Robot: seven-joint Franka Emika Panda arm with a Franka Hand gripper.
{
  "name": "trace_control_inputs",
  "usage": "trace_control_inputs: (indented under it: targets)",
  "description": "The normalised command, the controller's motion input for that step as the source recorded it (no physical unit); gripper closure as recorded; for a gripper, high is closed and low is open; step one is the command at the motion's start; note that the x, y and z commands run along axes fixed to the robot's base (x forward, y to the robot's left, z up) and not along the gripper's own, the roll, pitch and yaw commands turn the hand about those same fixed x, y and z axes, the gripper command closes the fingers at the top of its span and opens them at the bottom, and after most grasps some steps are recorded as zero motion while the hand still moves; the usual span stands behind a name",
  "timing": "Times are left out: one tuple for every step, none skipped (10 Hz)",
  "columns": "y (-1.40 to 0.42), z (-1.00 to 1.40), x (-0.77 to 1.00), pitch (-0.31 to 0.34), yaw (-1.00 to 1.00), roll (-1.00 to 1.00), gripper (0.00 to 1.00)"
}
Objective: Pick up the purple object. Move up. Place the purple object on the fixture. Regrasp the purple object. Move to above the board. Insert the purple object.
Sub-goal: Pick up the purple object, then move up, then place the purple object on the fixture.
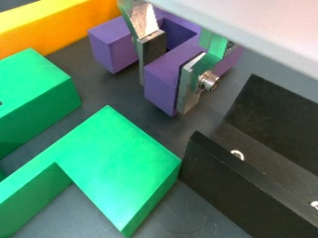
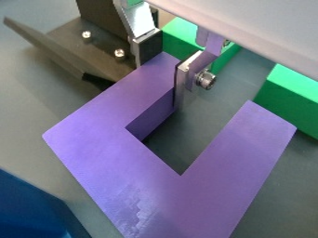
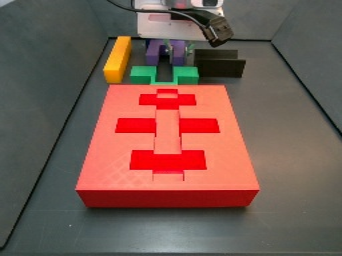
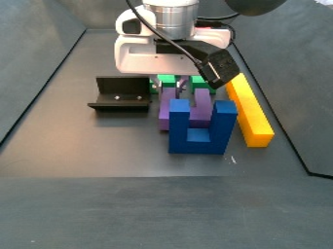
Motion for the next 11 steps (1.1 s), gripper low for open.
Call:
trace_control_inputs:
  targets:
    - [0.0, 0.0, 0.0, 0.0, 0.0, 0.0, 1.0]
    - [0.0, 0.83, 0.0, 0.0, 0.0, 0.0, 1.0]
    - [-0.02, 0.87, 0.06, -0.022, -0.02, 0.0, 1.0]
    - [-0.02, 0.69, 0.01, 0.02, -0.02, 0.01, 1.0]
    - [-0.01, 0.28, 0.02, 0.007, -0.02, 0.04, 1.0]
    - [0.0, 0.0, 0.0, 0.0, 0.0, -0.02, 1.0]
    - [-0.01, -0.12, 0.02, -0.077, 0.0, -0.13, 1.0]
    - [0.0, 0.0, 0.54, -0.103, -0.16, -0.64, 1.0]
    - [0.0, 0.39, 0.64, -0.009, -0.12, -0.86, 1.0]
    - [-0.06, 0.55, 0.72, 0.0, -0.04, -0.78, 1.0]
    - [-0.17, 0.44, 0.85, 0.069, 0.0, -0.6, 1.0]
